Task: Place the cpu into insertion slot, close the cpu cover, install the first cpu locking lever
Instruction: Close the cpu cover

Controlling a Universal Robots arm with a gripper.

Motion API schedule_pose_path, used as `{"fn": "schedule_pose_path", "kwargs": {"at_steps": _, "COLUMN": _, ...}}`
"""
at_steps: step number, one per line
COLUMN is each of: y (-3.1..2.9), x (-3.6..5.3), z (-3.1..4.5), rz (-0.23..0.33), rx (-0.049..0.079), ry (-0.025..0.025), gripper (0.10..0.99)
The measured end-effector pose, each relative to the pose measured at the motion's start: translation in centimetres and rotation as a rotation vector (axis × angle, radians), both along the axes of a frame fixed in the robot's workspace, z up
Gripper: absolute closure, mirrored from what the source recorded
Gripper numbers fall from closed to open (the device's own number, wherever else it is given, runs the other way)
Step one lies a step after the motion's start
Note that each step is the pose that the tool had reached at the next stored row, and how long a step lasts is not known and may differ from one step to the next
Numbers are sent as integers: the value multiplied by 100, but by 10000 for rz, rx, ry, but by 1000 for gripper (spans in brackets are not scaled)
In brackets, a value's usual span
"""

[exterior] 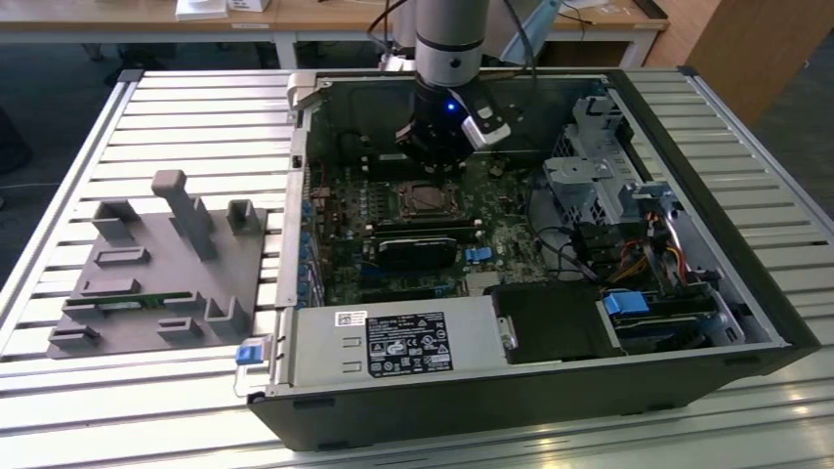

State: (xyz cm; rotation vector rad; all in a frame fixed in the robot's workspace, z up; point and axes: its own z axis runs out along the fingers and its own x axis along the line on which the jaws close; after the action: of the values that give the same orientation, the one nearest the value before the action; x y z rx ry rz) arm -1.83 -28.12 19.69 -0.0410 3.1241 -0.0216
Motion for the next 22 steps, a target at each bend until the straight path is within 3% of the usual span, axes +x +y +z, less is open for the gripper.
{"fn": "schedule_pose_path", "kwargs": {"at_steps": 8, "y": 20, "x": 1, "z": -6, "rz": 0, "rx": 28, "ry": -2, "gripper": 980}}
{"fn": "schedule_pose_path", "kwargs": {"at_steps": 10, "y": 26, "x": 5, "z": 22, "rz": 0, "rx": 65, "ry": -23, "gripper": 980}}
{"fn": "schedule_pose_path", "kwargs": {"at_steps": 14, "y": 23, "x": 4, "z": 129, "rz": 0, "rx": 50, "ry": -12, "gripper": 980}}
{"fn": "schedule_pose_path", "kwargs": {"at_steps": 22, "y": -9, "x": 3, "z": 137, "rz": 0, "rx": 51, "ry": -11, "gripper": 980}}
